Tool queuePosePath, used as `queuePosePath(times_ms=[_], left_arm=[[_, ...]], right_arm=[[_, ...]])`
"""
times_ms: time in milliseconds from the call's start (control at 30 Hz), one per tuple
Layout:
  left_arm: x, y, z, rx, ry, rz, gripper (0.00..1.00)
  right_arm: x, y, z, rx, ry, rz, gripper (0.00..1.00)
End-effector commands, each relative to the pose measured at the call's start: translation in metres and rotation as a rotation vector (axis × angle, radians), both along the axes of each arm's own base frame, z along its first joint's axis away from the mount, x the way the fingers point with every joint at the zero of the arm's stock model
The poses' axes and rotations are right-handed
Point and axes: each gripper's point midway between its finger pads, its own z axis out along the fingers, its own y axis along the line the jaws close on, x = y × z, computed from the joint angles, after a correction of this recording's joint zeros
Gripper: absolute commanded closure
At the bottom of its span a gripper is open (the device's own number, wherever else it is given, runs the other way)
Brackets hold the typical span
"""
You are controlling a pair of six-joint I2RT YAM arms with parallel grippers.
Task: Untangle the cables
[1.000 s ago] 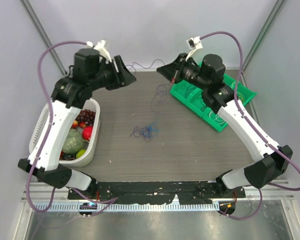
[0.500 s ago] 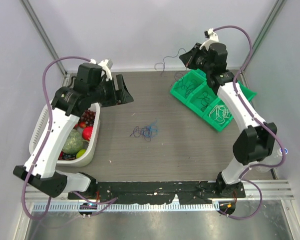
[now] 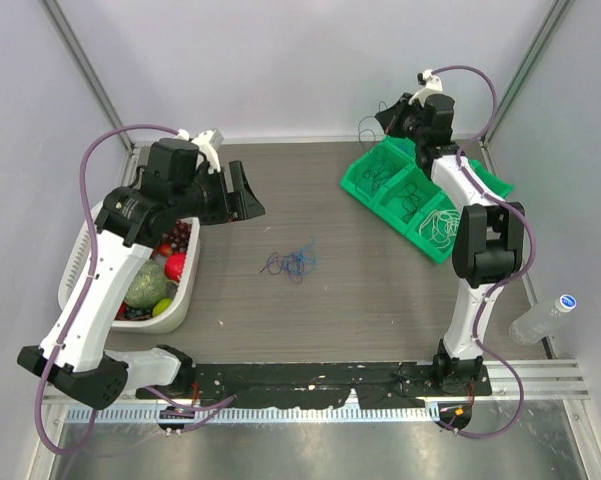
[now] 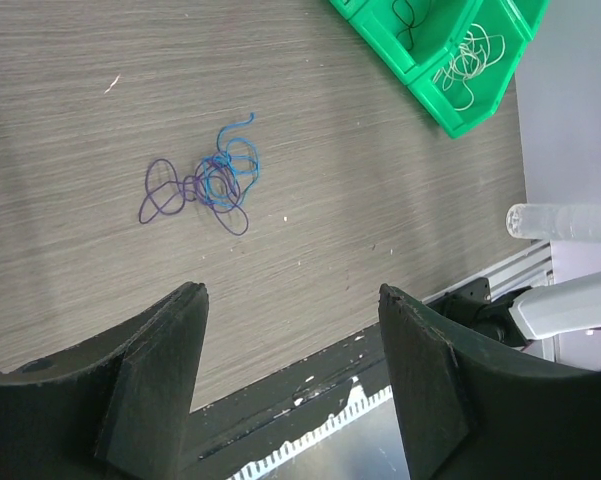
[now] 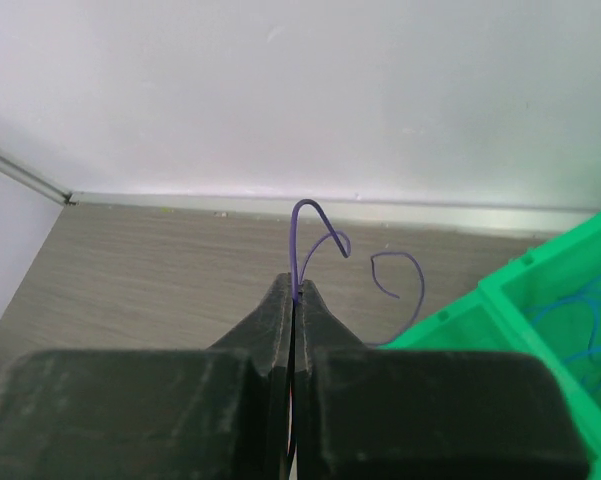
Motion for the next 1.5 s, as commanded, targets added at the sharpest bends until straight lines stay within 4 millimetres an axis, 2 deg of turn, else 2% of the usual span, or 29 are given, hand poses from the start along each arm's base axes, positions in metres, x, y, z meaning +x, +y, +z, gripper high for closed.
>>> queuePosePath(times_ms=[0,67,300,400,467,500,533,567,733,767,867,1100,1167,1200,1267,1467], left_arm=[[-0.005,0.003,0.011,-0.014,-0.056,-0.015,0.27],[-0.004,0.003,0.009,-0.015,-0.053,-0.012,0.27],[-0.002,-0.006,0.006,-0.027,-0.029,-0.048,0.28],[-0.002,-0.005,0.008,-0.019,-0.038,-0.054,0.28],[-0.001,-0.006,0.008,-0.019,-0.037,-0.054,0.28],[-0.001,-0.007,0.008,-0.021,-0.035,-0.057,0.28],[0.0,-0.008,0.007,-0.025,-0.033,-0.057,0.28],[0.0,-0.009,0.007,-0.03,-0.03,-0.061,0.28],[-0.002,-0.01,0.005,-0.029,-0.021,-0.071,0.28],[-0.002,-0.009,0.003,-0.023,-0.02,-0.073,0.28],[0.001,-0.011,0.003,-0.024,-0.017,-0.075,0.28],[0.005,-0.016,0.001,-0.032,-0.007,-0.092,0.28],[0.005,-0.017,0.0,-0.034,-0.004,-0.094,0.28],[0.005,-0.017,-0.002,-0.034,0.002,-0.095,0.28],[0.006,-0.02,-0.003,-0.043,0.011,-0.1,0.28],[0.005,-0.02,-0.002,-0.039,0.009,-0.107,0.28]], right_arm=[[0.012,0.0,0.075,-0.034,-0.268,0.023,0.99],[0.018,-0.006,0.075,-0.032,-0.268,0.017,0.99],[0.021,-0.013,0.111,-0.04,-0.344,0.023,0.99],[0.023,-0.017,0.109,-0.068,-0.353,0.017,0.99],[0.023,-0.019,0.087,-0.097,-0.325,0.027,0.99],[0.02,-0.019,0.084,-0.11,-0.336,0.036,0.99],[0.016,-0.021,0.064,-0.119,-0.307,0.051,0.99],[0.012,-0.022,0.064,-0.123,-0.332,0.057,0.99],[-0.015,-0.033,0.024,-0.187,-0.312,0.06,0.99],[-0.015,-0.049,0.02,-0.192,-0.297,0.034,0.99],[-0.029,-0.063,0.007,-0.195,-0.267,0.005,0.99],[-0.043,-0.096,-0.001,-0.203,-0.248,-0.039,0.99],[-0.041,-0.098,-0.002,-0.213,-0.242,-0.031,0.99],[-0.04,-0.095,-0.011,-0.218,-0.205,-0.014,0.99],[-0.036,-0.085,-0.016,-0.224,-0.182,0.024,0.99],[-0.027,-0.075,-0.044,-0.212,-0.13,0.014,0.99]])
